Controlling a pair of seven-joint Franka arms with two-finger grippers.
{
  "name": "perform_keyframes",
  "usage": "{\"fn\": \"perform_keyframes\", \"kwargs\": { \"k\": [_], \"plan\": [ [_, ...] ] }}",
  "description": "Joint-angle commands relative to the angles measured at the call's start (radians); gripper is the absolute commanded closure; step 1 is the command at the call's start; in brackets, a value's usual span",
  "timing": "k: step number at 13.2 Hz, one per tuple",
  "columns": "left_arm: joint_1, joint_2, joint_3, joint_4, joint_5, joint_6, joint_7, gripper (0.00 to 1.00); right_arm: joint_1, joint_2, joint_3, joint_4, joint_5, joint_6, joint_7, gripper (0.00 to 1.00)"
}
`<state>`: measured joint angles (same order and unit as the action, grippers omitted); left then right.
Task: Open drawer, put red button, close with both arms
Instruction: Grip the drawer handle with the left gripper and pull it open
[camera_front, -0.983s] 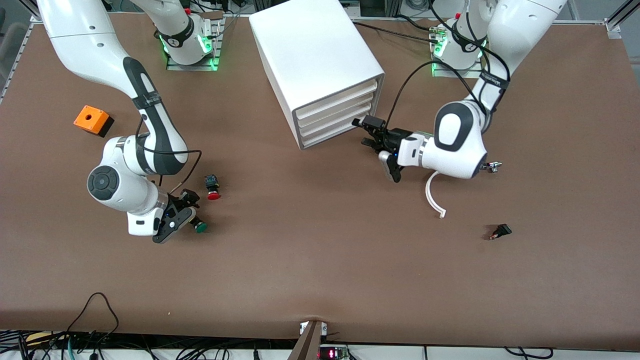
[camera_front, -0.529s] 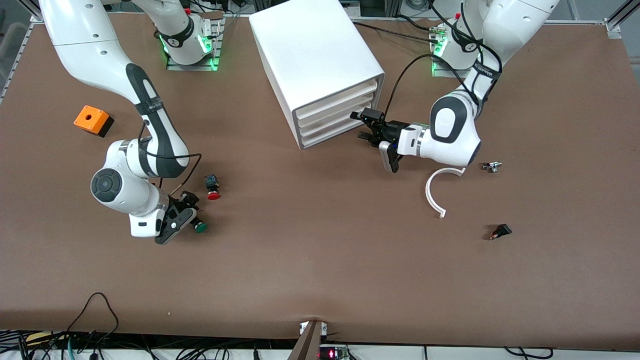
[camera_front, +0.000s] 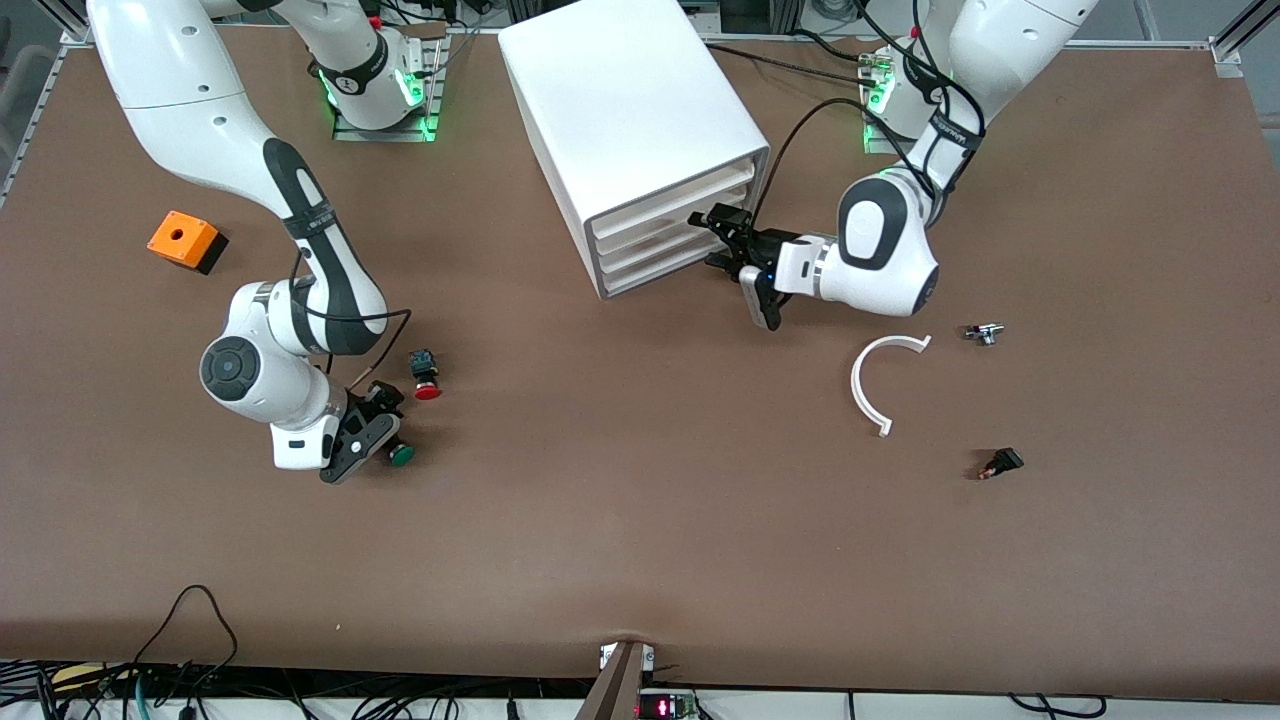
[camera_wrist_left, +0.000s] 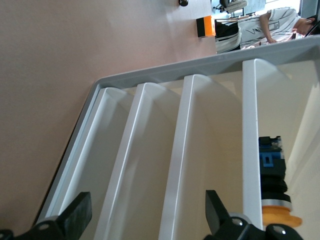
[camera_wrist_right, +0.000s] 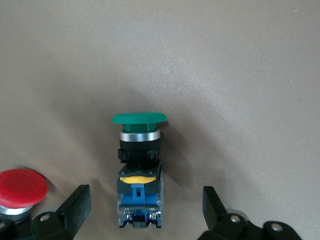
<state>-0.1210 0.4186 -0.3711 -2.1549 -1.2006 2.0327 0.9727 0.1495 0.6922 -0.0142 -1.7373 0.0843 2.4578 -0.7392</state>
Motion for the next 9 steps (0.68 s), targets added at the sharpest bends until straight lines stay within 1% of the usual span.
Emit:
{"fn": "perform_keyframes", "kwargs": {
  "k": [1,2,3,5,6,7,8,9],
  "plan": [
    [-0.003,-0.035,-0.006,-0.034,-0.031,0.015,0.034,0.06,0.001,-0.01,-0.003,-0.024,0.02,0.024,-0.026,0.01],
    [-0.003,-0.035,-0.006,-0.036,-0.031,0.012,0.035,0.07,0.001,-0.014,-0.003,-0.024,0.02,0.02,-0.02,0.01],
    [-0.006,-0.035,-0.009,-0.036,-0.031,0.009,0.035,0.06,0.002,-0.023,-0.001,-0.024,0.022,0.01,-0.003,0.01],
    [-0.011,-0.034,-0.041,-0.034,-0.031,0.026,0.034,0.06,0.002,-0.063,0.006,-0.018,0.023,-0.07,0.085,0.01],
    [-0.011,-0.034,-0.043,-0.034,-0.031,0.027,0.034,0.06,0.002,-0.08,0.011,-0.013,0.022,-0.109,0.137,0.0],
    [-0.012,-0.032,-0.043,-0.036,-0.031,0.027,0.034,0.07,0.002,-0.092,0.013,-0.013,0.022,-0.118,0.171,0.0],
    [-0.012,-0.032,-0.045,-0.036,-0.031,0.027,0.035,0.09,0.004,-0.097,0.02,-0.013,0.023,-0.125,0.219,0.0],
    [-0.012,-0.031,-0.045,-0.036,-0.03,0.027,0.035,0.19,0.007,-0.103,0.023,-0.013,0.023,-0.134,0.288,0.0]
  ]
}}
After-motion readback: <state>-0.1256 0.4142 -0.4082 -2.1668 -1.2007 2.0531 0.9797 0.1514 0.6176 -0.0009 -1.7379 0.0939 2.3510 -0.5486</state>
